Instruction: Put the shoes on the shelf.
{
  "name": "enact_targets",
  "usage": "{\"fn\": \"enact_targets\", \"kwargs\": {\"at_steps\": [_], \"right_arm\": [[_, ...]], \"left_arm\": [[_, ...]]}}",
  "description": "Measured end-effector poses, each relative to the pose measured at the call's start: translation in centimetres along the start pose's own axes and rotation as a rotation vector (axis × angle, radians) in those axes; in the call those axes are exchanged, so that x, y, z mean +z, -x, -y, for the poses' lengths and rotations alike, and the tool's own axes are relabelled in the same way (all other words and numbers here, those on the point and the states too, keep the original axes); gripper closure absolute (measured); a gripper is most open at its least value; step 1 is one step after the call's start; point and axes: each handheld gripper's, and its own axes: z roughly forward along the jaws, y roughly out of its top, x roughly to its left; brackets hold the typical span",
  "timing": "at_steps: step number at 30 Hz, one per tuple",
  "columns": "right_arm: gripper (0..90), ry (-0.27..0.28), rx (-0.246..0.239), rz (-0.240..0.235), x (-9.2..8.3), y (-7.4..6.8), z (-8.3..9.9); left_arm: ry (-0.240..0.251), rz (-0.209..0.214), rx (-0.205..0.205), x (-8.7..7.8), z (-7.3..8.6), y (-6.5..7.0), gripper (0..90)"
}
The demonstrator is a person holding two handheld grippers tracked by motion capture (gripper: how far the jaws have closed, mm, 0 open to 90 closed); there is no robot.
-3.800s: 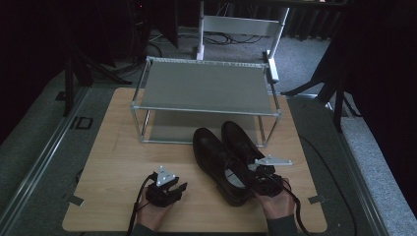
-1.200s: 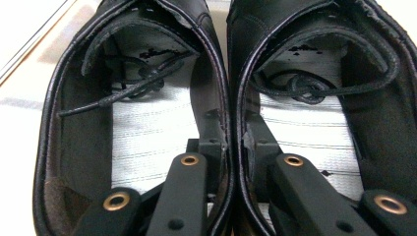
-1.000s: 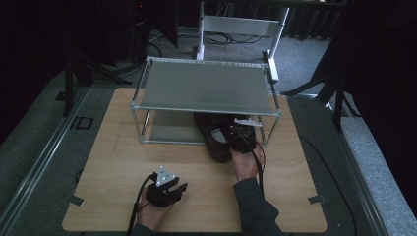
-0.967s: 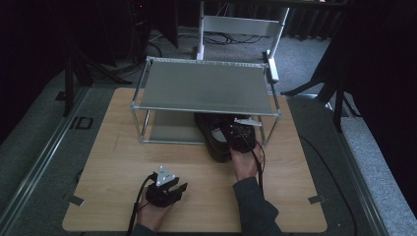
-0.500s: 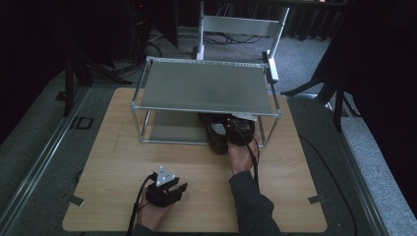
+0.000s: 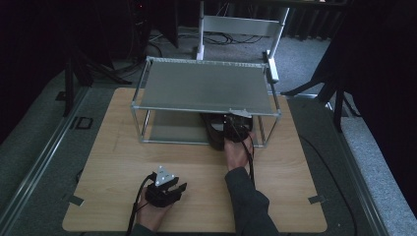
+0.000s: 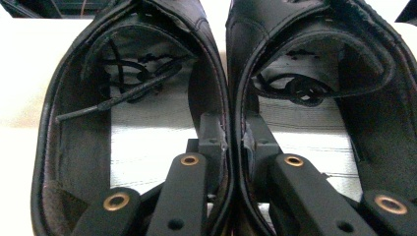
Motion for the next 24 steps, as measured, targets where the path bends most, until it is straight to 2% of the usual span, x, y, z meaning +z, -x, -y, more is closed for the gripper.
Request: {"fn": "enact_targets", "kwargs": {"at_steps": [10,19,24], "right_arm": [[81.2,-0.015,0.006,0.029,1.0,0.3,-0.1],[80.9,0.014,0.021,0.051,1.3,0.2,-0.1],[80.7,0.005,0.029,0.063,1.8,0.3,0.1]], "left_arm": [[0.001,0.000,-0.003,0.0,0.0,0.0,60.3],[0.003,-0.001,-0.003,-0.1,0.0,0.0,60.3],[0.003,-0.003,-0.004,-0.1,0.0,-0.1,60.3]]}}
